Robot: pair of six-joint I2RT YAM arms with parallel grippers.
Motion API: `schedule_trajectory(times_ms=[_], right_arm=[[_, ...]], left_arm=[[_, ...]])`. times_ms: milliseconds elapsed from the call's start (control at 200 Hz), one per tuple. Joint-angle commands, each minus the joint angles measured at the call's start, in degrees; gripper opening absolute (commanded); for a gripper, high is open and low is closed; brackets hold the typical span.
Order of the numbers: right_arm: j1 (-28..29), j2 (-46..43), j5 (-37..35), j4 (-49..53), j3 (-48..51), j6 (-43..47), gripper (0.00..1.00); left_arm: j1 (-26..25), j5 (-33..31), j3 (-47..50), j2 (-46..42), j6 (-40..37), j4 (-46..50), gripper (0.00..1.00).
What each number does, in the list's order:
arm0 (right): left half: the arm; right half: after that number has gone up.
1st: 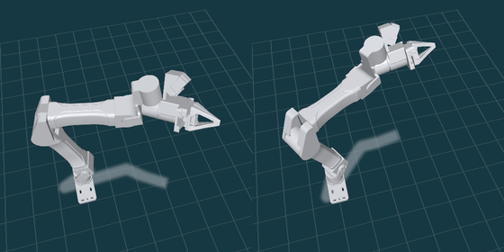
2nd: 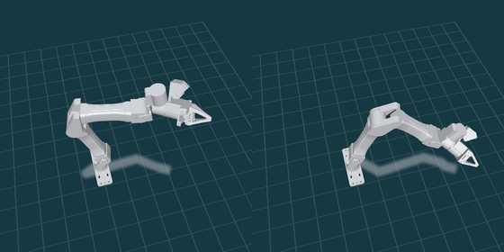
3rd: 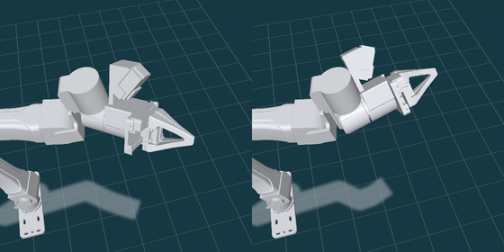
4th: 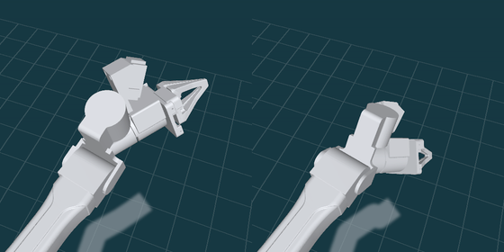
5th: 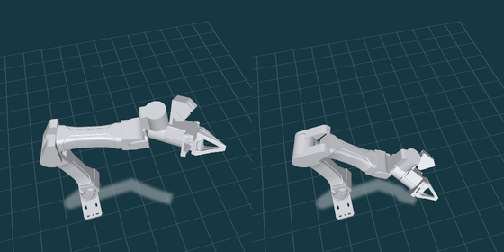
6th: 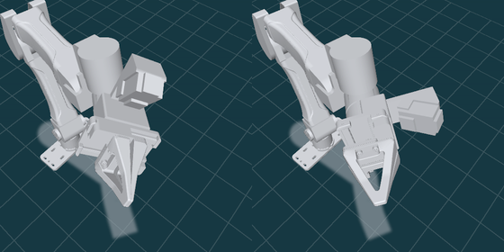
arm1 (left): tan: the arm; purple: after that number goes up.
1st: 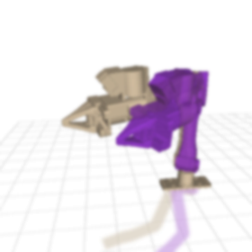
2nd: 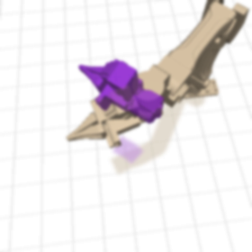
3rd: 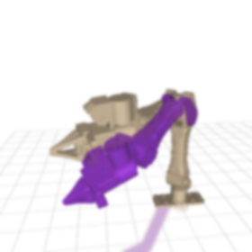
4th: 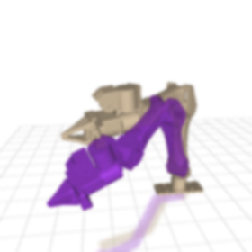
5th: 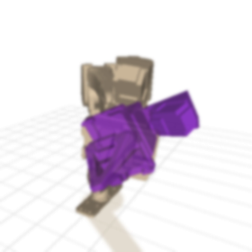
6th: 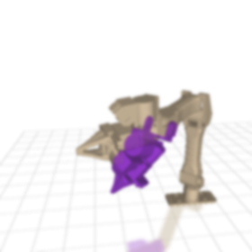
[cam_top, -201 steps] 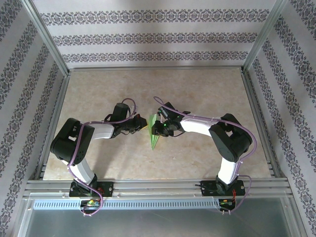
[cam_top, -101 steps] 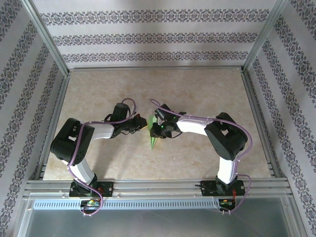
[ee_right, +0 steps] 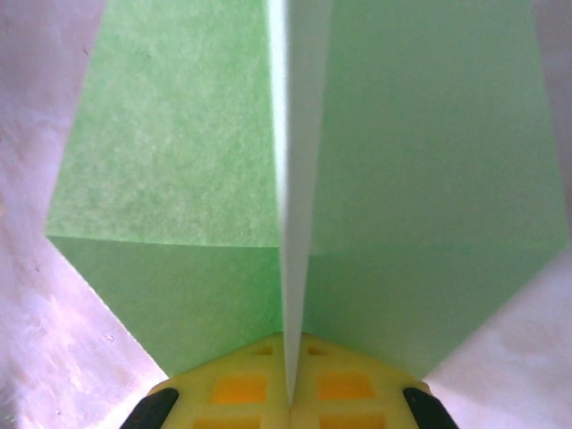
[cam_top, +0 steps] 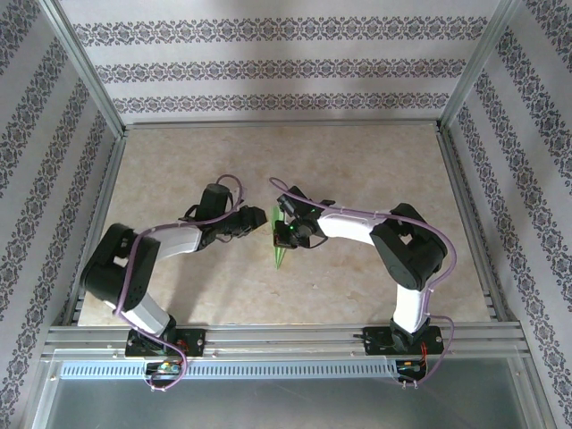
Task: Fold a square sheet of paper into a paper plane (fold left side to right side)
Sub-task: Pick up the paper plane at the center of the table, then place the paper plane at the center of the table.
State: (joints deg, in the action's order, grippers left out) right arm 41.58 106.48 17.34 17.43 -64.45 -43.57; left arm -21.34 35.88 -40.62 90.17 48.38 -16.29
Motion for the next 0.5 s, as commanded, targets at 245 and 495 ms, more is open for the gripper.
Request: schedule_trajectory(times_ms=[245,495], right_arm=[[-4.6,1.7,-10.4,20.9,-15.3,12.0,0.02],[-7.5,10.0,-14.4,28.6,-27.3,15.1,0.03]], left_arm=[[4.4,-9.5,0.2,-19.5,-10.5,20.9,0.48],[5.1,-11.9,3.7,-25.1,-11.3,25.4,0.50]])
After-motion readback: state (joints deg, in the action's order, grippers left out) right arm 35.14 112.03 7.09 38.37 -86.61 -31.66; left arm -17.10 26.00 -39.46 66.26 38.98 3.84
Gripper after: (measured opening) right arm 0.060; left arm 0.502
